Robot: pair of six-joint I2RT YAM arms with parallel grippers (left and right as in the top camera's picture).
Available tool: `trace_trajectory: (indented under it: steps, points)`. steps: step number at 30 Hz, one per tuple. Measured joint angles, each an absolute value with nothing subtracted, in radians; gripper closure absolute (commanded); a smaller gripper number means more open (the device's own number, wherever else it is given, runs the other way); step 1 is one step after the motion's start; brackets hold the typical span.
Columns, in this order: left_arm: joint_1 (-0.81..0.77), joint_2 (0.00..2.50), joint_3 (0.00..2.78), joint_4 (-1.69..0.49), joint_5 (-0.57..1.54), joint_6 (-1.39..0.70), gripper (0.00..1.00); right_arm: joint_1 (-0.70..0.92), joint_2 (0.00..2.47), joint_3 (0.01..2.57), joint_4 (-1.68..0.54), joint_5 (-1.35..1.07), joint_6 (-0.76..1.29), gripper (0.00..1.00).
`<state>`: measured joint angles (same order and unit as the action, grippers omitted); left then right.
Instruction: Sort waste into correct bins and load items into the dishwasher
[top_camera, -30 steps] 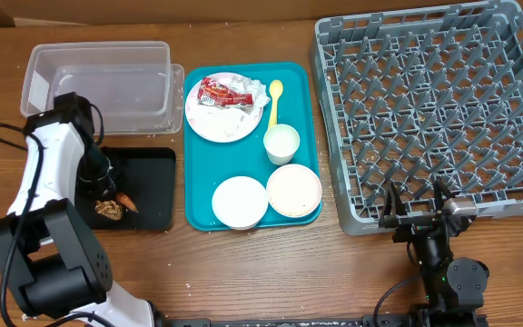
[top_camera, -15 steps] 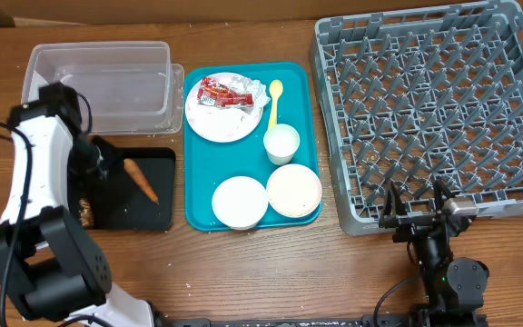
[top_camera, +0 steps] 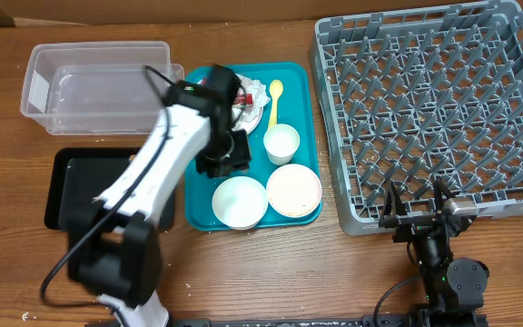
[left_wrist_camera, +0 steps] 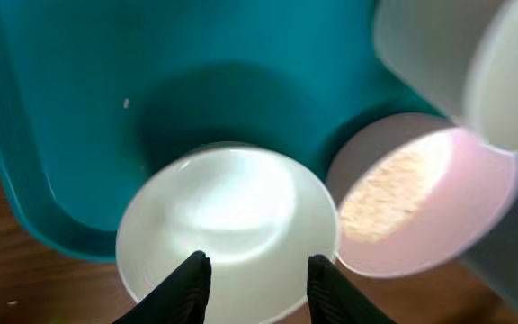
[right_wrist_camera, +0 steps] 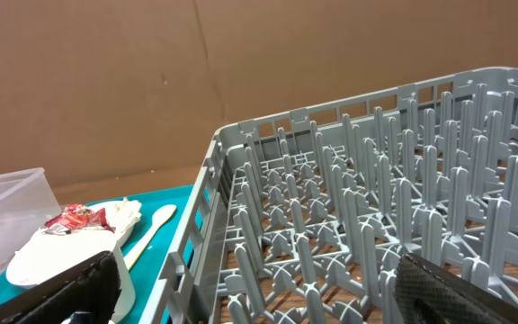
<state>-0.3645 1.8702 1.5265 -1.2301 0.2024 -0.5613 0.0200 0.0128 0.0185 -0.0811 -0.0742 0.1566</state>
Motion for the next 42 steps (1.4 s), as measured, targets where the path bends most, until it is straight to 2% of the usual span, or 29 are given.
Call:
trace_trajectory:
  steps: [9,15,24,33,42]
  points:
    - [-0.356,1.940,1.525,-1.268,0.041,-0.575,0.50,0.020,0.013,0.019,-0.080,-0.074,0.157,0.00]
    - [-0.340,1.940,1.516,-1.279,0.028,-0.519,0.48,0.020,0.013,0.019,-0.081,-0.074,0.156,0.00]
    - [-0.390,1.940,1.446,-1.282,0.084,-0.451,0.50,0.020,0.013,0.019,-0.081,-0.074,0.156,0.00]
    - [-0.391,1.940,1.370,-1.259,0.093,-0.440,0.54,0.020,0.013,0.019,-0.081,-0.074,0.157,0.00]
    - [-0.377,1.940,1.348,-1.207,0.074,-0.441,0.54,0.020,0.013,0.019,-0.081,-0.074,0.157,0.00]
